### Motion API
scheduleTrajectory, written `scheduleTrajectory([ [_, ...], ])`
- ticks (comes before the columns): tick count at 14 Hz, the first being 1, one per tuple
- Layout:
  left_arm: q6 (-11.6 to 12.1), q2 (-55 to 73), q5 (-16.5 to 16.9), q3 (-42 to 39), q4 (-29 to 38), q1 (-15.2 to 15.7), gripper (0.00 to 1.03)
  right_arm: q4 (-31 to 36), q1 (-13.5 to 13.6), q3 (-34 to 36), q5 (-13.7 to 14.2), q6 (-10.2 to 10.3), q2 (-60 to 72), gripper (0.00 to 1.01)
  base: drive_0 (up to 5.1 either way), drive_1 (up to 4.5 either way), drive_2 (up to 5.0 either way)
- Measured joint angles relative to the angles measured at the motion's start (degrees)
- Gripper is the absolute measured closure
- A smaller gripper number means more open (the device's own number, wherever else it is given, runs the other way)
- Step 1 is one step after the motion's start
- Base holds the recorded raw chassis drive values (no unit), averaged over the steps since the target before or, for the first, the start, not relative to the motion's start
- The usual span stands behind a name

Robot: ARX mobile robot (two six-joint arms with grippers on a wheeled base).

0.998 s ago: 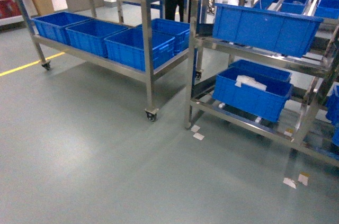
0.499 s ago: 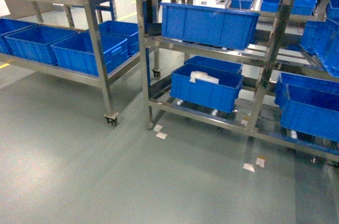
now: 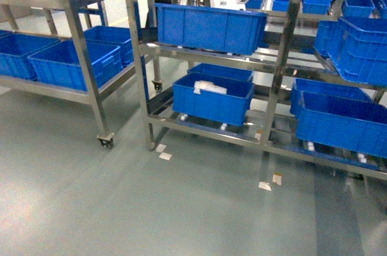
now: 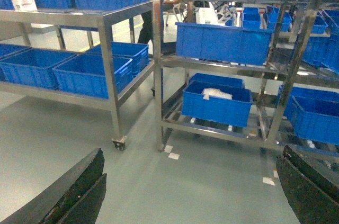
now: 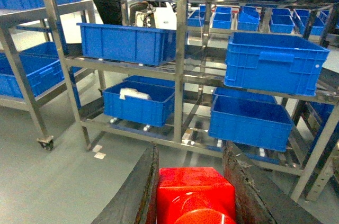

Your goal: Pick red block from blue box to shelf

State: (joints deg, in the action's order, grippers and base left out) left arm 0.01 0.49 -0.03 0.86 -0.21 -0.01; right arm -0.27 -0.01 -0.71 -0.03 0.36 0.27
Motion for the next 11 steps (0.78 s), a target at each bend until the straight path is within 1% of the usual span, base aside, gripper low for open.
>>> scheduleTrajectory([
  [11, 0.02, 0.00, 0.02, 0.00, 0.00, 0.00, 0.05, 0.00, 0.00, 0.00, 0.02, -0.02, 0.00, 0.72, -1.5, -1.52, -1.5],
])
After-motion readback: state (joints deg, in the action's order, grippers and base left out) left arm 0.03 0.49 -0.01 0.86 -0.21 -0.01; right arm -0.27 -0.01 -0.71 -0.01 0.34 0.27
